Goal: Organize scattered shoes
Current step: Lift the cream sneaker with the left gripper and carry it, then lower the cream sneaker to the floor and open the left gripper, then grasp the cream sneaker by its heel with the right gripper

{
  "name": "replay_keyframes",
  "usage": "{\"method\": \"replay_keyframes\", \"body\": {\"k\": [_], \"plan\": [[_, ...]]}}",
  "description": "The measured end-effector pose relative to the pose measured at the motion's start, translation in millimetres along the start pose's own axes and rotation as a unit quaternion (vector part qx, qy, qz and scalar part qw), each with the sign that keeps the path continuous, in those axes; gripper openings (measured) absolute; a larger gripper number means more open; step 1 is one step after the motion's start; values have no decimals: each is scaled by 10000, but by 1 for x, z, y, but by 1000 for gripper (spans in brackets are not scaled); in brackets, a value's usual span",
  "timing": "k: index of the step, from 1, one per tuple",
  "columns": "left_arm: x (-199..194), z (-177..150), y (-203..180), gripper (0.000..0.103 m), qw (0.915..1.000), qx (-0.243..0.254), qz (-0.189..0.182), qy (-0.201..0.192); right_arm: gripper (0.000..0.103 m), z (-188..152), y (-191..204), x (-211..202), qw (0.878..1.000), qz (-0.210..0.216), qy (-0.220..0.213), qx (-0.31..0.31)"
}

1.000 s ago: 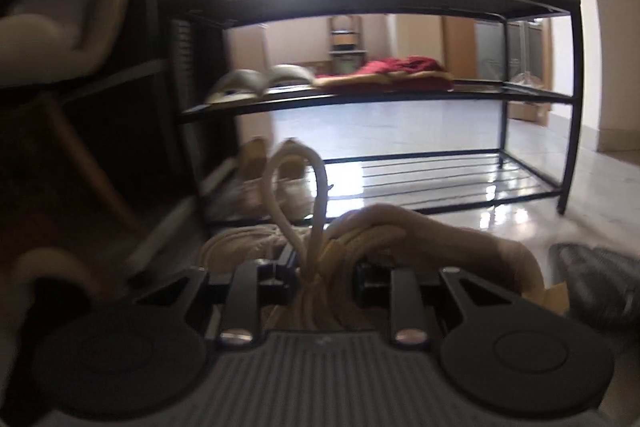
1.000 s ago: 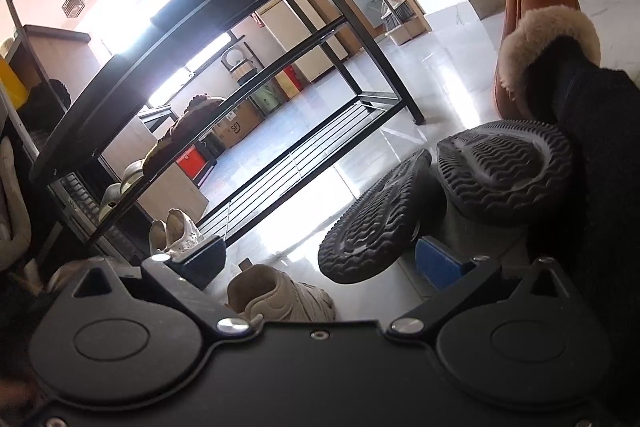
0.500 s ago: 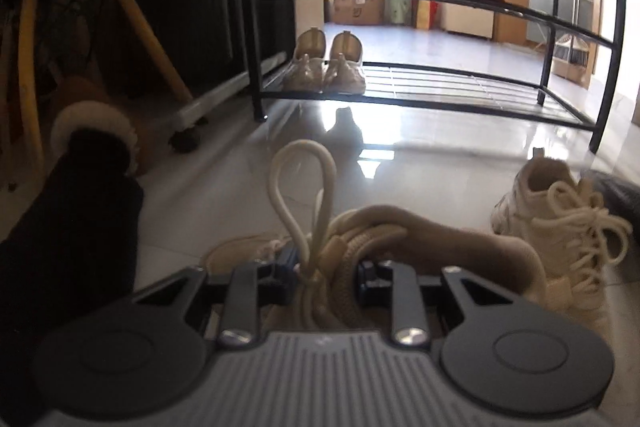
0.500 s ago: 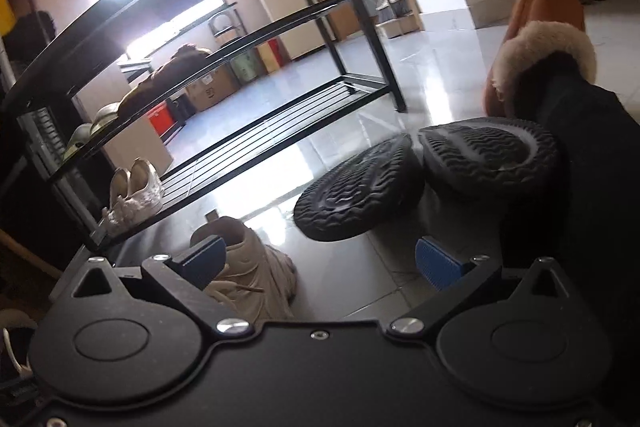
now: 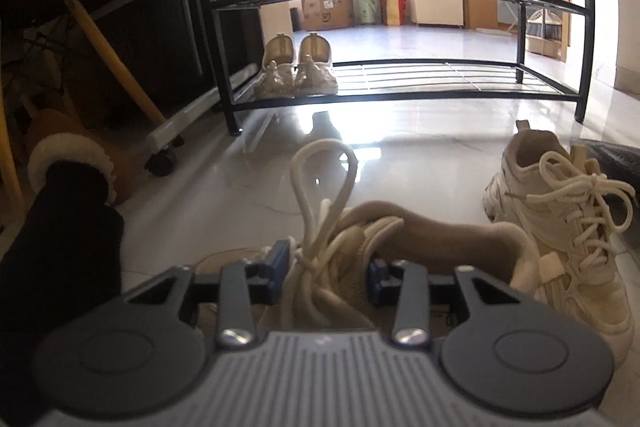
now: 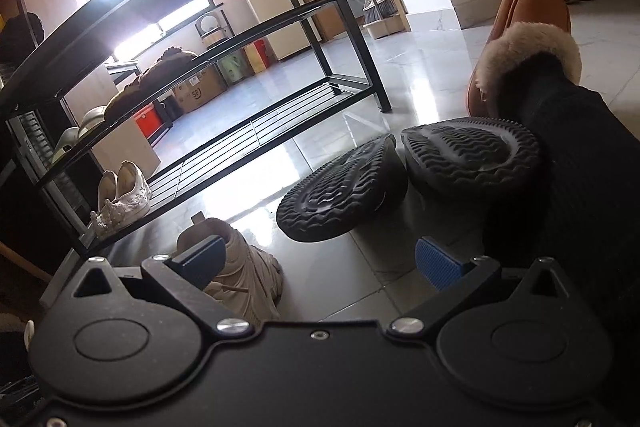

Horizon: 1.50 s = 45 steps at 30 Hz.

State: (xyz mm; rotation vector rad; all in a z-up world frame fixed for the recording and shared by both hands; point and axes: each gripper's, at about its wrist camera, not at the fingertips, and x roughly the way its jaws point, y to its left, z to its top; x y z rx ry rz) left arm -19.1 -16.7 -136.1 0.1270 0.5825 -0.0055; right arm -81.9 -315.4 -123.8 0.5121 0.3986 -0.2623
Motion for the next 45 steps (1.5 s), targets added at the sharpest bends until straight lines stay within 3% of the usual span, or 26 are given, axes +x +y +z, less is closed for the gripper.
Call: {"method": "replay_keyframes", "body": {"k": [3,8,12,17,20,22,25,28,32,34,37,43,45], "plan": [[-6,2,5,84,9999,-115,0,-127,103,0,1,-1,10000,15,-3,-45],[-13,12,9,90,9997,79,-50,-237,103,2,5,-4,9999,43,-37,-134],[-30,23,24,95,9990,-64,-299,-323,103,8,15,-15,9988,261,-132,-384],[-50,37,60,98,9961,-418,-597,-493,103,19,53,-24,9855,1094,34,-1294],[-59,32,80,98,9961,-446,-541,-542,103,16,95,-26,9552,1843,285,-2299],[-64,25,93,98,9966,-448,-428,-548,103,3,137,-26,9098,2448,520,-3311],[-71,15,107,98,9965,-546,-163,-610,103,-19,173,-25,8694,2841,679,-3986],[-74,11,120,98,9953,-680,100,-682,92,-31,187,-21,8838,3043,1131,-3369],[-75,9,137,98,9924,-974,212,-724,90,-44,195,-16,9020,3168,1697,-2393],[-73,8,144,98,9910,-1140,186,-677,90,-57,188,-9,9100,3094,2234,-1622],[-71,6,151,98,9897,-1274,143,-637,88,-71,177,2,9179,2744,2605,-1196],[-72,3,158,99,9883,-1382,65,-650,85,-70,152,20,9377,2151,2691,-447],[-70,3,158,98,9879,-1412,43,-634,76,-70,149,24,9441,1923,2660,-313]]}}
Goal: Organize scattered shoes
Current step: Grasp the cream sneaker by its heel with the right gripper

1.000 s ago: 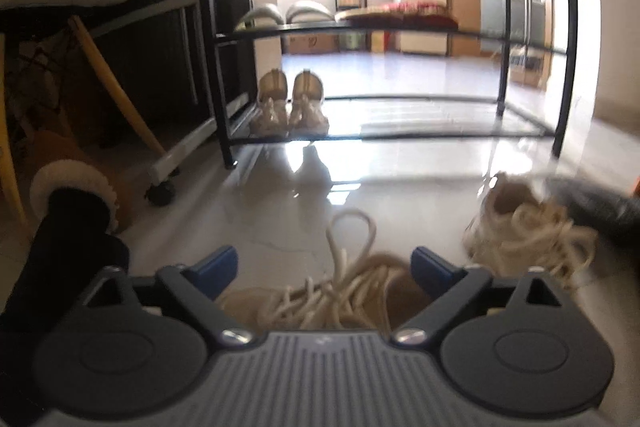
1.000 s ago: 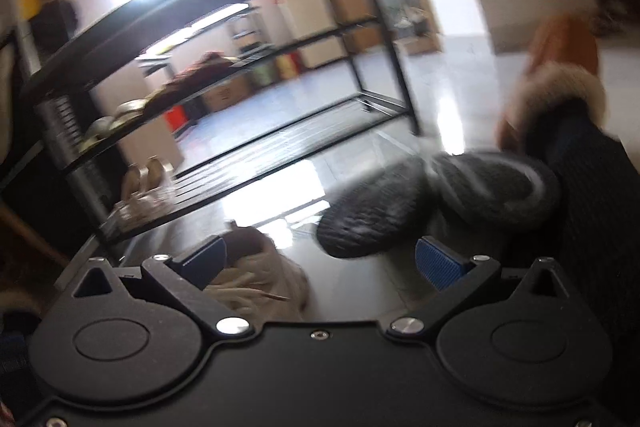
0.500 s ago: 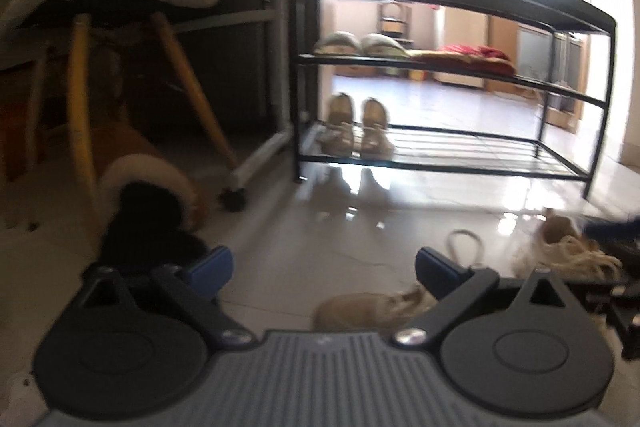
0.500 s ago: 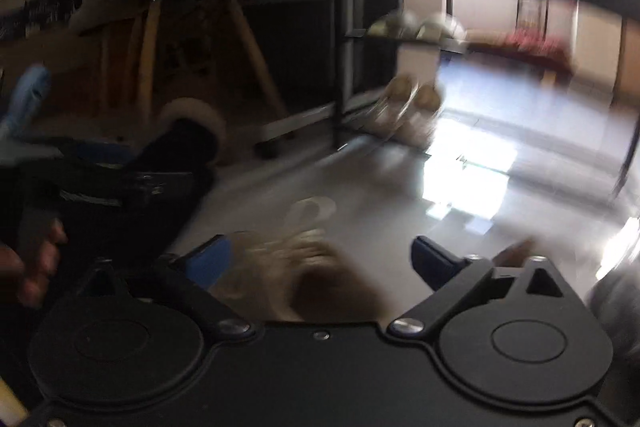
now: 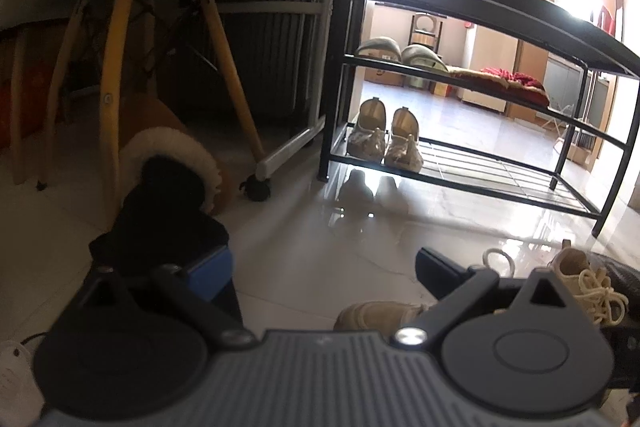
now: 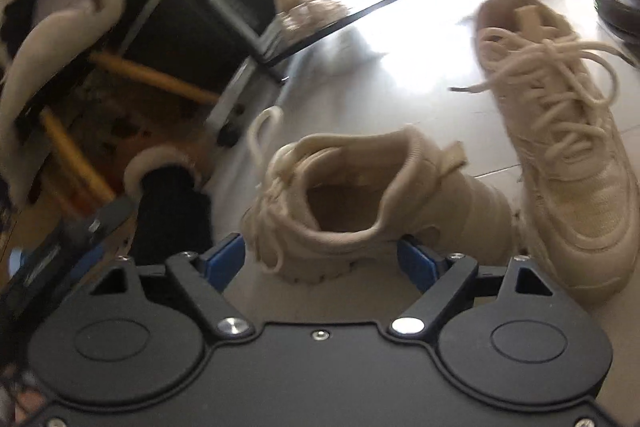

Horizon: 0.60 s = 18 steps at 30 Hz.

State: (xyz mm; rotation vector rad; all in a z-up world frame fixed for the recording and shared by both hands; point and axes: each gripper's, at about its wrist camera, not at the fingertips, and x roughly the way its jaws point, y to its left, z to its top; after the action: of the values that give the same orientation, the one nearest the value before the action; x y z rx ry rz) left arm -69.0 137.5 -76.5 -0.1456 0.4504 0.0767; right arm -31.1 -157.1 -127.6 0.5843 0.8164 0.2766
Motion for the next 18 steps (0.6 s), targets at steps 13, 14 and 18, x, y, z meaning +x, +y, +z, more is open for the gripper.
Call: {"method": "replay_keyframes", "body": {"k": [13,14,18], "plan": [[3,-2,-3,99,10000,-23,-50,49,32,35,-6,35,9949,-1010,-73,-8],[4,-2,-3,99,10000,-39,-54,59,31,39,-1,40,9938,-1097,-24,-198],[5,-1,0,99,9999,-133,-61,81,28,65,16,66,9868,-1379,299,-797]]}}
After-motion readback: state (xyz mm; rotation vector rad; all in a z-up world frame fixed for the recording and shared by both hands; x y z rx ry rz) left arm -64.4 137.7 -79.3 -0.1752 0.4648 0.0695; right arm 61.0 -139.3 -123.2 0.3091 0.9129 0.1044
